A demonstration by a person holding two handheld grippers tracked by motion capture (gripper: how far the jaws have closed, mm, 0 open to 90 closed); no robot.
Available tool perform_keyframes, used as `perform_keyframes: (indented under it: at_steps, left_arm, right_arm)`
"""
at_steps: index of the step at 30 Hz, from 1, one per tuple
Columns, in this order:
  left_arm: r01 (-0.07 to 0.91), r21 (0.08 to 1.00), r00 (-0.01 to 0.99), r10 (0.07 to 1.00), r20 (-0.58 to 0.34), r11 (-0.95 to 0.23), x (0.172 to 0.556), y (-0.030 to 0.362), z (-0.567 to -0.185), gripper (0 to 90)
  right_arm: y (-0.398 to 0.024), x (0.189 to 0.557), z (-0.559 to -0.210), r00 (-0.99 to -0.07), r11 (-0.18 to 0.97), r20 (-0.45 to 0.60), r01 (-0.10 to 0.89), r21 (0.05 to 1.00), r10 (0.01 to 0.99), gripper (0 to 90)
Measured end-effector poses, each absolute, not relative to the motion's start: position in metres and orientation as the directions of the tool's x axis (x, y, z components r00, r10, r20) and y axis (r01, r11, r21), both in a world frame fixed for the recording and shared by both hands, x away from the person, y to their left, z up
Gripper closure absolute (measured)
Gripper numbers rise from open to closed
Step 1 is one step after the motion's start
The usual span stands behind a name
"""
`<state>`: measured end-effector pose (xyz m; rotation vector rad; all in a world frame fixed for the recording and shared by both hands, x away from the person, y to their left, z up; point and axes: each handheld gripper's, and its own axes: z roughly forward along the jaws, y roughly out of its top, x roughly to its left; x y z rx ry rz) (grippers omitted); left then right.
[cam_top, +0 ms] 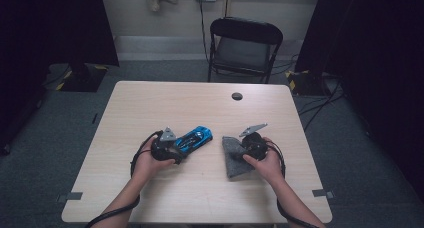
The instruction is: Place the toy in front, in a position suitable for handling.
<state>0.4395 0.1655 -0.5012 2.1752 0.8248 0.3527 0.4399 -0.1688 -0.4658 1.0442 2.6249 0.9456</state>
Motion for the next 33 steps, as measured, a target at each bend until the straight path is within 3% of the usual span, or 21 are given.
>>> perform_keyframes:
  at_steps: [5,14,21,29,33]
  left_arm:
    - [0.446,0.745,0.752,0.659,-0.013,-0.495,0.44,0.165,-0.501,24.4]
    - [0.446,0.746,0.752,0.659,-0.013,-0.495,0.439,0.165,-0.501,24.4]
    - [0.446,0.746,0.752,0.659,-0.013,-0.495,0.439,0.165,-0.501,24.4]
    - [0.446,0.746,0.752,0.659,-0.013,-0.495,0.44,0.165,-0.501,24.5]
    - [0.446,0.746,0.752,0.659,-0.013,-0.495,0.439,0.165,-0.501,24.5]
  right_arm:
    - [-0.172,0.442,-0.463,-0.669,0.465,0.134,0.631,0.621,0.731,19.4]
    - [-0.158,0.422,-0.444,-0.584,0.418,0.063,0.647,0.638,0.809,14.1]
    - [-0.144,0.41,-0.462,-0.489,0.344,0.057,0.686,0.641,0.87,14.1]
    - [-0.136,0.412,-0.483,-0.48,0.374,-0.003,0.681,0.63,0.877,27.5]
    - [-0.139,0.414,-0.483,-0.501,0.398,-0.013,0.671,0.626,0.865,43.2]
